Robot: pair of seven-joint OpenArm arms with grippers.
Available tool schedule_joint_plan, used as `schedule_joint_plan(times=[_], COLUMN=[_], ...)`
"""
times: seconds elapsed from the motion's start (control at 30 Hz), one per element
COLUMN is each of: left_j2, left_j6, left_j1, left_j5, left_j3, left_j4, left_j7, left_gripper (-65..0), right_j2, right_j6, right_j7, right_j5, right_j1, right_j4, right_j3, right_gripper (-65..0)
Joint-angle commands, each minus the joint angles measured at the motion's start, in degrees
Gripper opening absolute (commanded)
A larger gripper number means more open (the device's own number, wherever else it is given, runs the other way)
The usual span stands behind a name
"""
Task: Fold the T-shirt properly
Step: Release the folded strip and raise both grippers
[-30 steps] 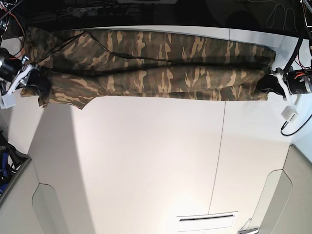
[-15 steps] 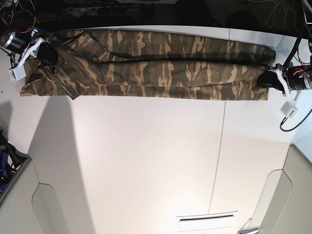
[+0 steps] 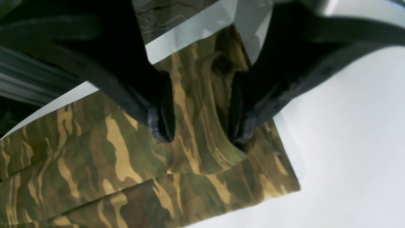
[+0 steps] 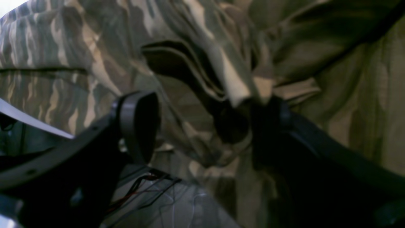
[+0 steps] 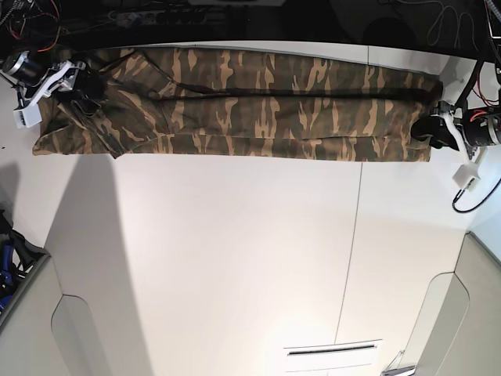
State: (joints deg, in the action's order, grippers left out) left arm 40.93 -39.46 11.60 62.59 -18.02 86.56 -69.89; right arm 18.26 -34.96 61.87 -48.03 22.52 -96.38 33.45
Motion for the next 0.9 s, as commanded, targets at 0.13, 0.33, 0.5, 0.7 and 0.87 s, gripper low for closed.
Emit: schedule_joint_plan(times=[0.13, 0.33, 0.5, 0.7, 0.87], left_j2=[1.5, 1.5, 1.5, 1.4, 1.4], left_j6=[-0.5, -0.3, 1.6, 1.6, 1.5], left_j1=[-0.6, -0.6, -0.6, -0.6, -0.6], left_j5=[0.8, 0.8, 0.7, -0.8, -1.0], left_j3=[-5.3, -10.8, -12.1, -12.1, -12.1], left_j4=[0.7, 0.7, 0.7, 0.4, -3.0], left_j7=[1.9, 1.9, 1.9, 2.4, 4.9], left_gripper=[-34.0, -34.0, -26.5, -26.3, -26.3], right_j2=[1.0, 1.0, 0.9, -0.3, -1.9], right_j6=[-0.2, -0.1, -0.2, -0.2, -0.2], right_j7=[-0.8, -0.8, -0.8, -0.8, -2.0], right_j5=[-2.1, -5.0, -6.4, -6.4, -6.4], right_j1=[-0.3, -0.3, -0.3, -0.3, -0.3], right_j4=[-1.1, -2.7, -2.7, -2.6, -1.7], right_j3=[7.5, 16.5, 19.6, 19.3, 18.9], right_gripper=[-20.1, -20.1, -33.7, -65.0, -65.0])
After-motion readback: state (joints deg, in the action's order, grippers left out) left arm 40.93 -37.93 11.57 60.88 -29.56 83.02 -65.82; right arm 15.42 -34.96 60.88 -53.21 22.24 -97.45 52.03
